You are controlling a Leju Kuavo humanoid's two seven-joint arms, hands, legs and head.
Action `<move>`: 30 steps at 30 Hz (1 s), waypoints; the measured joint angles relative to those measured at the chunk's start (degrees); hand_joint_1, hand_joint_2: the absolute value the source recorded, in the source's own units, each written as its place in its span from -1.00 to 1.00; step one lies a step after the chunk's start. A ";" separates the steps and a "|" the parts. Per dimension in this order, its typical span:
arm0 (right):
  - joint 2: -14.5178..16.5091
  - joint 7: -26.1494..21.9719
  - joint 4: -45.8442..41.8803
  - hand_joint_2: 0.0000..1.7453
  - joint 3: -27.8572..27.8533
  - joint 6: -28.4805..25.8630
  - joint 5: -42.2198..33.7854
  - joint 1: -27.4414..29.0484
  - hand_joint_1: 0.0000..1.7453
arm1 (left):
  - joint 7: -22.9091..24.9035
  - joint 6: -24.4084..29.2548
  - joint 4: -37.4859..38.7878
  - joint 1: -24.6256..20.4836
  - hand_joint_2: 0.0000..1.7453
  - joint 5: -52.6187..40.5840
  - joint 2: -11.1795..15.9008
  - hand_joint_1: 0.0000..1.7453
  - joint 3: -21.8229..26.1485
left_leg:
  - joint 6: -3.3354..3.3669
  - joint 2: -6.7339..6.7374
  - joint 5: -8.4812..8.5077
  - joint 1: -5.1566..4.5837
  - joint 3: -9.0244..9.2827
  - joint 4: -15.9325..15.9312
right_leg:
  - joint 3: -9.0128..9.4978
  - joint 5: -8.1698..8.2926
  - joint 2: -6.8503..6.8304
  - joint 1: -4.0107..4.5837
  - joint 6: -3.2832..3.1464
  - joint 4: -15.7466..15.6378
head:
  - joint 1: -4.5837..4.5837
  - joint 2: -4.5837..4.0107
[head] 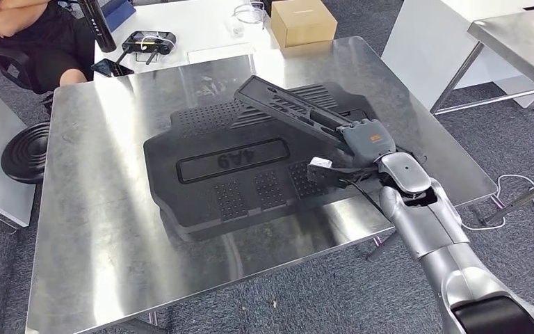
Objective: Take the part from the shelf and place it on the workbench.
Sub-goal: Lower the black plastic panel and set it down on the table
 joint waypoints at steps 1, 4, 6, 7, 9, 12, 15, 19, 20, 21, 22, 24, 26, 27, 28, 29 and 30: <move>0.12 -0.13 0.53 1.00 0.50 0.02 0.00 -0.26 1.00 | 0.04 -0.02 0.00 0.00 -1.00 0.00 0.07 -1.00 -0.01 | 0.13 -0.02 -0.07 0.00 0.01 0.00 | -2.34 -1.19 0.00 -0.01 -0.02 4.09 | 0.01 0.00; 0.47 -1.08 2.04 1.00 2.13 0.10 0.25 -0.93 1.00 | 0.13 -0.39 0.01 0.03 -1.00 0.01 0.13 -1.00 -0.03 | 0.16 -0.12 -0.31 0.00 0.21 0.01 | -4.96 -0.24 -0.02 -0.10 1.00 6.27 | 0.02 0.00; 0.90 -1.89 2.83 1.00 3.34 0.13 0.76 -1.94 1.00 | 0.13 -0.83 0.04 0.01 -1.00 0.00 0.13 -1.00 -0.08 | -0.09 -0.16 -0.50 -0.03 0.42 0.02 | -1.86 3.43 -0.14 -0.18 1.82 -1.75 | 0.05 0.00; 1.26 -2.31 3.23 1.00 4.09 0.11 1.10 -2.61 1.00 | 0.12 -0.99 0.05 -0.02 -1.00 0.00 0.13 -1.00 -0.10 | -0.33 -0.14 -0.65 -0.17 0.48 0.06 | -0.16 4.93 -0.20 -0.08 1.77 -5.44 | 0.02 0.00; 2.25 -3.11 4.08 1.00 5.85 0.05 1.90 -3.79 1.00 | 0.08 -1.09 0.07 -0.05 -1.00 0.00 0.22 -1.00 -0.18 | -0.47 -0.09 -0.92 -0.50 0.52 0.15 | 1.67 6.34 -0.28 0.05 1.11 -9.08 | -0.04 0.00; 4.05 -4.34 5.43 1.00 8.99 -0.07 3.14 -4.68 1.00 | -0.11 -1.24 0.08 -0.01 -1.00 0.00 0.46 -1.00 -0.44 | 0.20 0.02 -0.98 -0.58 0.73 0.05 | 1.89 6.57 -0.13 0.16 0.61 -9.23 | -0.09 0.00; 5.79 -6.03 6.67 1.00 12.48 -0.34 3.86 -5.13 1.00 | -0.41 -1.38 0.13 -0.07 -1.00 0.00 0.51 -1.00 -0.74 | 0.05 0.20 -0.86 -0.48 1.05 -0.40 | 1.89 6.52 0.06 0.35 0.41 -9.21 | -0.09 0.00; 7.70 -8.43 8.63 1.00 17.66 -1.08 4.39 -5.24 1.00 | -0.86 -1.60 0.14 -0.11 -1.00 0.00 0.53 -1.00 -1.02 | -1.15 0.25 -0.75 -0.42 1.31 -0.87 | 1.89 6.41 0.06 0.40 -0.03 -9.18 | -0.08 0.00; 8.02 -8.74 9.15 1.00 18.99 -1.52 4.67 -5.24 1.00 | -0.92 -1.65 0.15 -0.11 -1.00 0.00 0.52 -1.00 -1.04 | -1.35 0.25 -0.74 -0.41 1.33 -0.91 | 1.90 6.38 0.06 0.40 -0.15 -9.17 | -0.08 0.00; 8.30 -8.91 9.63 1.00 20.23 -2.01 5.00 -5.27 1.00 | -0.95 -1.70 0.16 -0.11 -1.00 0.00 0.52 -1.00 -1.05 | -1.41 0.26 -0.74 -0.41 1.34 -0.92 | 1.91 6.36 0.06 0.41 -0.25 -9.16 | -0.06 0.00; 8.54 -8.98 10.10 1.00 21.45 -2.53 5.36 -5.29 1.00 | -0.96 -1.74 0.17 -0.11 -1.00 0.00 0.52 -1.00 -1.05 | -1.46 0.26 -0.75 -0.41 1.36 -0.92 | 1.92 6.36 0.06 0.40 -0.25 -9.15 | -0.06 0.00; 8.90 -8.99 10.84 1.00 23.35 -3.23 5.83 -5.35 1.00 | -0.96 -1.79 0.17 -0.11 -1.00 0.00 0.52 -1.00 -1.04 | -1.51 0.28 -0.76 -0.44 1.38 -0.93 | 1.95 6.37 0.07 0.38 -0.27 -9.16 | -0.05 0.00; 9.14 -8.99 11.34 1.00 24.54 -3.52 5.99 -5.45 1.00 | -0.96 -1.79 0.17 -0.11 -1.00 0.00 0.52 -1.00 -1.04 | -1.51 0.29 -0.76 -0.47 1.40 -0.93 | 1.97 6.42 0.07 0.35 -0.35 -9.18 | -0.05 0.00; 9.23 -9.00 11.56 1.00 24.98 -3.56 5.99 -5.55 1.00 | -0.97 -1.79 0.17 -0.11 -1.00 0.00 0.53 -1.00 -1.04 | -1.51 0.30 -0.77 -0.49 1.41 -0.92 | 1.99 6.45 0.07 0.33 -0.39 -9.19 | -0.04 0.00; 9.31 -9.06 11.77 1.00 25.43 -3.56 5.95 -5.69 1.00 | -0.98 -1.79 0.18 -0.11 -1.00 0.00 0.54 -1.00 -1.04 | -1.51 0.30 -0.77 -0.50 1.42 -0.92 | 2.01 6.46 0.07 0.32 -0.42 -9.22 | -0.04 0.00; 9.35 -9.15 11.99 1.00 25.90 -3.54 5.87 -5.83 1.00 | -1.01 -1.79 0.19 -0.10 -1.00 0.00 0.54 -1.00 -1.04 | -1.51 0.30 -0.77 -0.52 1.43 -0.92 | 2.03 6.47 0.07 0.30 -0.42 -9.24 | -0.04 0.00; 9.39 -9.27 12.18 1.00 26.38 -3.51 5.75 -5.96 1.00 | -1.06 -1.79 0.19 -0.10 -1.00 0.00 0.55 -1.00 -1.04 | -1.51 0.31 -0.77 -0.54 1.46 -0.92 | 2.06 6.47 0.07 0.28 -0.42 -9.26 | -0.04 0.00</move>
